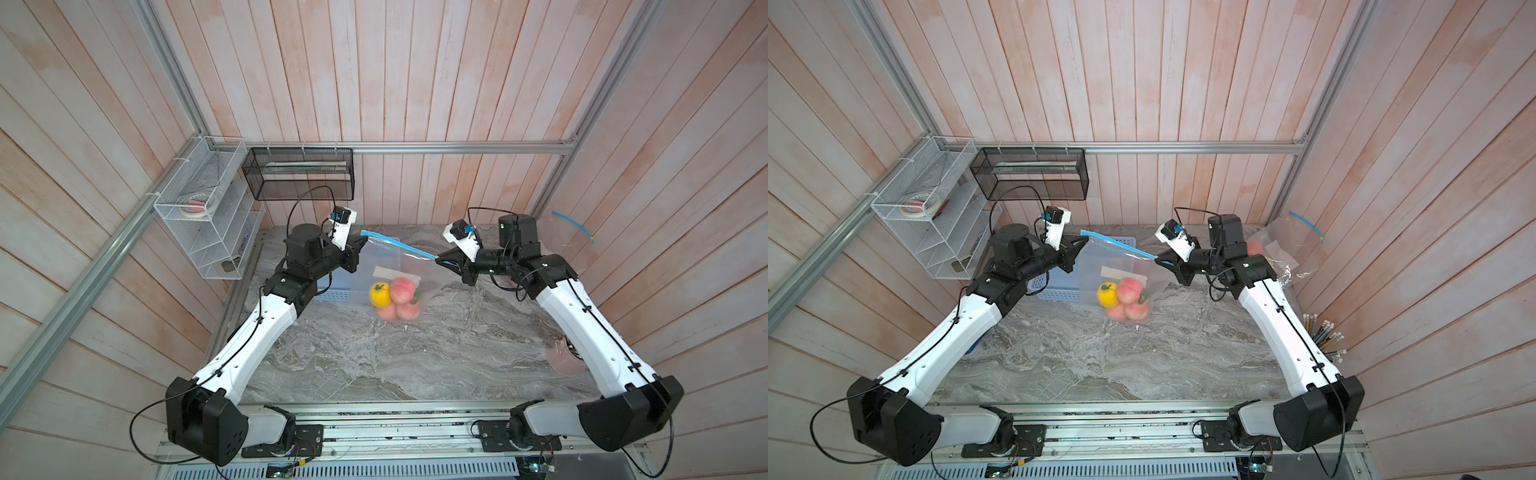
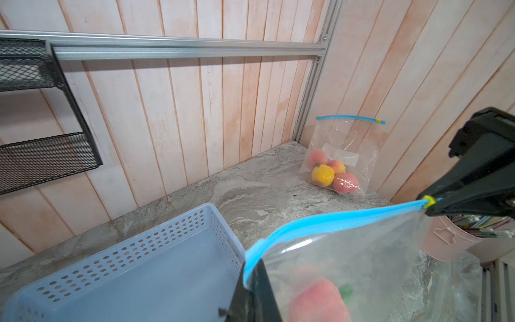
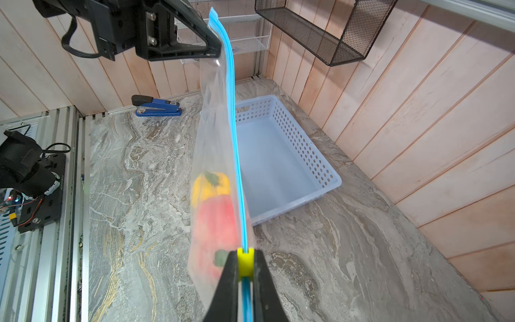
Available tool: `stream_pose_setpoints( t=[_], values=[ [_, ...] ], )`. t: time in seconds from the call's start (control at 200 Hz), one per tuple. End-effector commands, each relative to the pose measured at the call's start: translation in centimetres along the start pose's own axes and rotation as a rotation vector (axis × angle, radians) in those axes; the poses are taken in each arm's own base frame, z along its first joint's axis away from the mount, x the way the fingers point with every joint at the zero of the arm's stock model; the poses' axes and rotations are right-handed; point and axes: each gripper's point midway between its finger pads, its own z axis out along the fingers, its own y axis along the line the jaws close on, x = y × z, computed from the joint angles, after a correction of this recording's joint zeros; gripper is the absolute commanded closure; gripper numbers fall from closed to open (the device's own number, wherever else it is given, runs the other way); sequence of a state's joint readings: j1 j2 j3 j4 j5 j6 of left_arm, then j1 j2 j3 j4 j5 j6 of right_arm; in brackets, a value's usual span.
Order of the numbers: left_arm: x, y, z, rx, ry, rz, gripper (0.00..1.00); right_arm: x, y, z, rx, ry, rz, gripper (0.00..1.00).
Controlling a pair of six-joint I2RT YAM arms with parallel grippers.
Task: Place the peach in a zip-top bag and seal the zipper
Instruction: Zip the zipper on the zipper food storage bag.
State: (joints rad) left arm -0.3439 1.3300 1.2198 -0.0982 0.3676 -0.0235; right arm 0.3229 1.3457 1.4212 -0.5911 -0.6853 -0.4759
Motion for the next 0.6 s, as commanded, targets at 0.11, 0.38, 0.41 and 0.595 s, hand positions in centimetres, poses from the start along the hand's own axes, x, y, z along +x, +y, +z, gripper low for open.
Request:
stream_pose_setpoints(
  t=[0.11,0.38,0.41,0.595],
  values=[
    [-1.1,4.3,-1.8,-0.178,-0.059,-0.03,1.0,2.3,-0.6,-2.1,0.066,0.057,0.073,0.93],
    [-1.0,3.4,-1.7,-0.118,-0.06,-0.022,1.0,2.4,-0.9,-2.5,0.087,0.039,0.08,0.95],
    [-1.0,3.1,-1.6,-0.098,-0.058,-0.021,1.0,2.4,-0.9,-2.5,0.085,0.039,0.083,0.95],
    [-0.5,1.7,-1.2,-0.013,-0.048,-0.039,0.87,2.1,-1.6,-2.6,0.119,0.021,0.09,0.98]
  ],
)
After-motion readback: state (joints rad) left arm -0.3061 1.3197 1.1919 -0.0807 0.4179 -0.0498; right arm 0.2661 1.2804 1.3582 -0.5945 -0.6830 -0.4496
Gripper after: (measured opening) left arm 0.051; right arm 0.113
